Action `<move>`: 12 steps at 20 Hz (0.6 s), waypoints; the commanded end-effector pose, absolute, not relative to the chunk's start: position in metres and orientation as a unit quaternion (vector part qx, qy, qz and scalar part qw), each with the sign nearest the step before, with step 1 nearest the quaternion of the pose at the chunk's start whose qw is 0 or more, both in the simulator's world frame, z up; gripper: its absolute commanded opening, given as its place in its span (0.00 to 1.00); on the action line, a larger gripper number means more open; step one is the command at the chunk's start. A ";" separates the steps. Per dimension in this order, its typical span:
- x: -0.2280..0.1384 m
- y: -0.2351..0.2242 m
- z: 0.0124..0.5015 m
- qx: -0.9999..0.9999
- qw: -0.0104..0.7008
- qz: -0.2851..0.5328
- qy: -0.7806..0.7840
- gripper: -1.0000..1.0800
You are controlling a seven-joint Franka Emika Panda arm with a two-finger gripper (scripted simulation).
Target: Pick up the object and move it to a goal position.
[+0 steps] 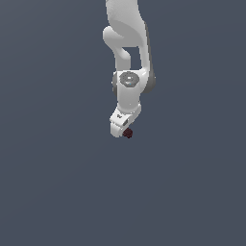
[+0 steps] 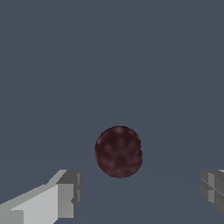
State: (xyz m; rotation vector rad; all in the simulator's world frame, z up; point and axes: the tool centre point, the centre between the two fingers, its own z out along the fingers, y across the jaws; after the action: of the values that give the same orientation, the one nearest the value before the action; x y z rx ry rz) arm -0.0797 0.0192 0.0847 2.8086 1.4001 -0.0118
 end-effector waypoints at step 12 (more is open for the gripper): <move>-0.089 0.028 0.078 0.869 0.000 0.000 0.495 0.96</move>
State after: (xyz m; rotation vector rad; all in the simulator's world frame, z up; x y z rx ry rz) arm -0.0891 0.0281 0.0786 2.7295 1.5555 -0.0010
